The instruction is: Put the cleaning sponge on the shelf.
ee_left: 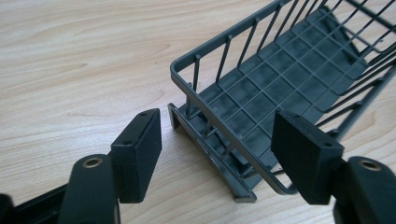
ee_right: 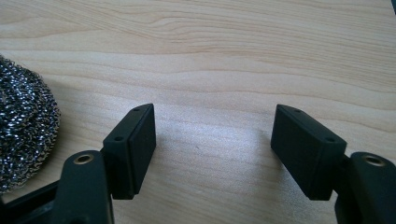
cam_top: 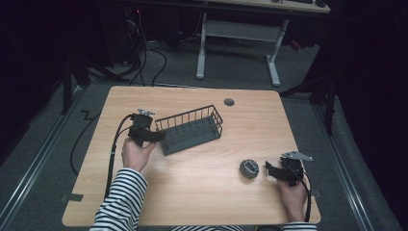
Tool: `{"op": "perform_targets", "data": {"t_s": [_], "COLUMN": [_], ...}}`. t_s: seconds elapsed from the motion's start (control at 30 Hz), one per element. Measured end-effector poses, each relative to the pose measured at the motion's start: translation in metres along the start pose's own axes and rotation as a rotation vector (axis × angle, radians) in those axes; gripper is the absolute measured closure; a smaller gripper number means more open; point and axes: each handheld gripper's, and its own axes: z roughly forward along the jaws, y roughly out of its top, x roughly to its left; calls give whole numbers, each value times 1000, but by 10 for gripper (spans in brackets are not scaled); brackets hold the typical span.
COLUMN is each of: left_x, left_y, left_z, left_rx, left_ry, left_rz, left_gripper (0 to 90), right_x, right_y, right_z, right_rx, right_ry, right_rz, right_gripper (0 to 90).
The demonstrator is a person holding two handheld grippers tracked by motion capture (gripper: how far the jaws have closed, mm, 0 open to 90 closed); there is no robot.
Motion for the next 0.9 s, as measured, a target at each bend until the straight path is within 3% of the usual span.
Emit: {"op": "perform_targets", "data": {"t_s": [0.1,0.43,0.63,0.9], "left_x": [-1,-6,-8,-9], "left_y": [1,1,1,1], "left_z": [4,13,14,15], "left_rx": [1,17,20,25], "left_ry": [-10,25,17,16], "left_rz": [-3,41,47,56], "left_gripper": [361,466,537,549], "right_x": [0,0,0,0], "right_y": [0,0,0,0], "right_z": [0,0,0,0], "right_rx": [-1,0,0,0], "right_ry": [1,2,2,2], "right_rz": [-2,-1,-1,-1], "right_gripper": [313,312,312,312]}}
